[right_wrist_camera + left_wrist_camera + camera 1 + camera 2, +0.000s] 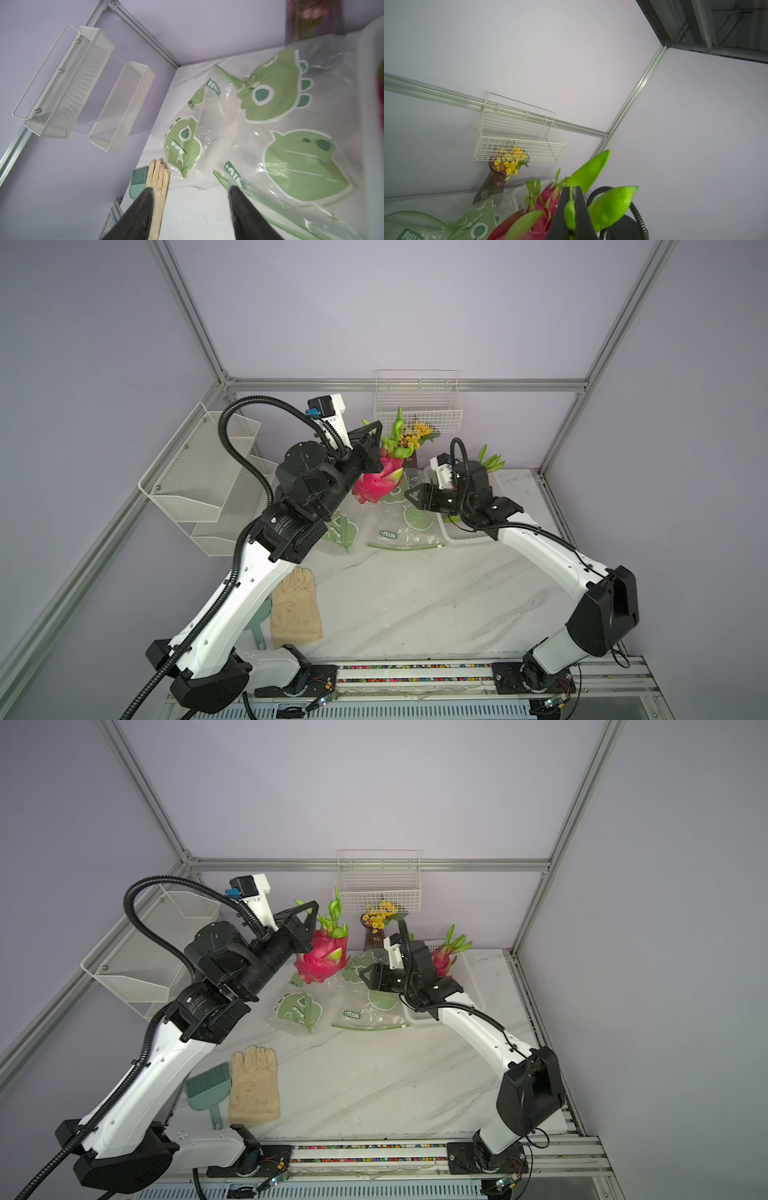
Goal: Open the zip-top bag and take out the dragon fruit
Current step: Place the dragon fruit in the basket.
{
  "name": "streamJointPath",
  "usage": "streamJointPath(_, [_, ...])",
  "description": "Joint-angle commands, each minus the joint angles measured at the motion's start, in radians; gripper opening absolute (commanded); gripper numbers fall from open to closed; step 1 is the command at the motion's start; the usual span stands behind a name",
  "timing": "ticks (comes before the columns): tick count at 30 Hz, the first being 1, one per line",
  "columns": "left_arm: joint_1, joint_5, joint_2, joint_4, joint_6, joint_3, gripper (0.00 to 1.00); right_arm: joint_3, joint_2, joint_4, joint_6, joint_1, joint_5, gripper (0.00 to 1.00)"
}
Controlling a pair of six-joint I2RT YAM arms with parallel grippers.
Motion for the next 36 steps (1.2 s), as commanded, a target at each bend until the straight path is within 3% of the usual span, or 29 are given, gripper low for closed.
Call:
streamJointPath(1, [0.005,0.133,0.043,0.159,-0.085,-0.001,0.0,-0.061,-0.103,-0.084,-0.02,-0.081,0.045,0.61])
streamJointPath(9, [-0.015,0.247,0.222,0.3,-0.18,0.003,0.0,-0.165,-0.305,-0.155,-0.007,-0.353,0.058,0.61])
streamJointPath(15, [-0.086,0.254,0.372,0.347,-0.148,0.032,0.0,-0.203,-0.378,-0.177,0.018,-0.486,0.076,0.6])
streamJointPath(24, [-0.183,0.248,0.616,0.343,-0.042,0.168,0.0,-0.182,-0.41,-0.239,0.051,-0.549,0.067,0.6])
streamJointPath(36, [-0.215,0.254,0.783,0.368,-0.056,0.236,0.0,-0.155,-0.437,-0.281,0.019,-0.568,0.072,0.59])
